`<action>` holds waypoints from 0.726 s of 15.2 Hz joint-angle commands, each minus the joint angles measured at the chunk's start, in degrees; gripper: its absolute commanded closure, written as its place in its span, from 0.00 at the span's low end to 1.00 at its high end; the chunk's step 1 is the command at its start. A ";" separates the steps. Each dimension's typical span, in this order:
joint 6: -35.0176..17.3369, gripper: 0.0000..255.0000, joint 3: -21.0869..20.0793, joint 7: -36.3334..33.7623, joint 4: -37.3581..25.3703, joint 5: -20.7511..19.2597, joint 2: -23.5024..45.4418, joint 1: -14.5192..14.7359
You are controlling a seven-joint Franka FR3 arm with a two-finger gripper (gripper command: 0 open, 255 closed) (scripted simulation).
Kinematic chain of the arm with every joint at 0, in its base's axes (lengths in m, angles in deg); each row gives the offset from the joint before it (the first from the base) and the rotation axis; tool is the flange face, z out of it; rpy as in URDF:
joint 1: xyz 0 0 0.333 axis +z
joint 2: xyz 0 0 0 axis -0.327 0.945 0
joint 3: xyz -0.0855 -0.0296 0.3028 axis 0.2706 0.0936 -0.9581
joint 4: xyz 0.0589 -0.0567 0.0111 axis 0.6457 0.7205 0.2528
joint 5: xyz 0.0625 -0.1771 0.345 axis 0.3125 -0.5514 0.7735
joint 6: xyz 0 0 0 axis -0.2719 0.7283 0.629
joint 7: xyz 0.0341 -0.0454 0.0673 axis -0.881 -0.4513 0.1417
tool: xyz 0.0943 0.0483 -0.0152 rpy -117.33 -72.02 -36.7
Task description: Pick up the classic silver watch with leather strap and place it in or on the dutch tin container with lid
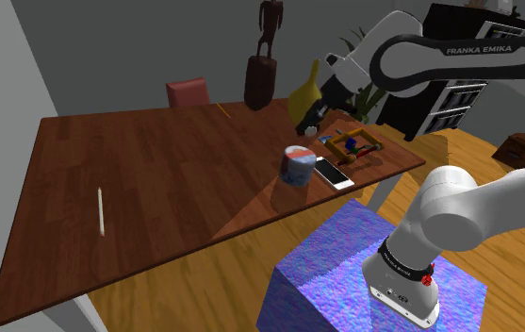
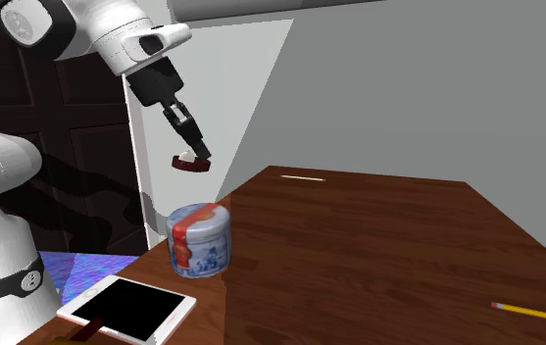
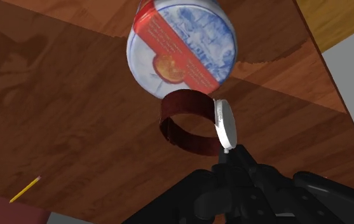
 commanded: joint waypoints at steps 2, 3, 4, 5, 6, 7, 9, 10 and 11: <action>-2.31 1.00 0.41 0.82 2.08 0.24 0.29 0.13; -3.15 1.00 0.52 1.06 2.73 0.35 0.49 0.21; -4.00 1.00 0.64 1.30 3.37 0.47 0.71 0.31; -4.87 1.00 0.76 1.55 4.00 0.60 0.95 0.41; -5.74 1.00 0.88 1.81 4.62 0.73 1.21 0.53; -6.63 1.00 1.02 2.07 5.23 0.87 1.49 0.65; -8.44 1.00 1.31 2.63 6.42 1.17 2.13 0.93; -9.36 1.00 1.48 2.91 6.99 1.34 2.48 1.09; -10.30 1.00 1.65 3.21 7.55 1.51 2.85 1.27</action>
